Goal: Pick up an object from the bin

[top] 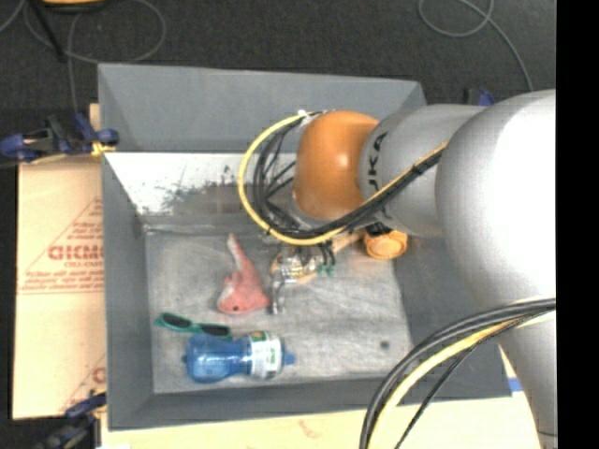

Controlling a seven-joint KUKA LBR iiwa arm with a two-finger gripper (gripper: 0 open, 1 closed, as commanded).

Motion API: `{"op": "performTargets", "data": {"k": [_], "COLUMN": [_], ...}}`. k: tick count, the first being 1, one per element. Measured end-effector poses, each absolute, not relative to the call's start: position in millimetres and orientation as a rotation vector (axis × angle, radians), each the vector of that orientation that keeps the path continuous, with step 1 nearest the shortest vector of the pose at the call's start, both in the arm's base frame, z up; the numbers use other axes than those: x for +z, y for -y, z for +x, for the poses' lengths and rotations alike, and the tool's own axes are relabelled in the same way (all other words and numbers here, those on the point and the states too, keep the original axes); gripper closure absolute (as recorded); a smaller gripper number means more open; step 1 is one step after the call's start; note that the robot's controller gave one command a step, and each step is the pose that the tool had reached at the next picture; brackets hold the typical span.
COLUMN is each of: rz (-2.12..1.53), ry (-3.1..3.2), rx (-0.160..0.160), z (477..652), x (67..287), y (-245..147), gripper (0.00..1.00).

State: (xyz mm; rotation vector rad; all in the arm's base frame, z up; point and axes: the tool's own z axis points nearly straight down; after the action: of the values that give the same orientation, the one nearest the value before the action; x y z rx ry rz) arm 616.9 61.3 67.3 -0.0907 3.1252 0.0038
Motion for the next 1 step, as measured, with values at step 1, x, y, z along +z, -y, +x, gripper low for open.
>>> {"op": "performTargets", "data": {"k": [1], "rz": [-0.094], "ry": [-3.134], "rx": [0.002], "z": [607.5], "x": [79.5], "y": [-62.1], "gripper": [0.00]}}
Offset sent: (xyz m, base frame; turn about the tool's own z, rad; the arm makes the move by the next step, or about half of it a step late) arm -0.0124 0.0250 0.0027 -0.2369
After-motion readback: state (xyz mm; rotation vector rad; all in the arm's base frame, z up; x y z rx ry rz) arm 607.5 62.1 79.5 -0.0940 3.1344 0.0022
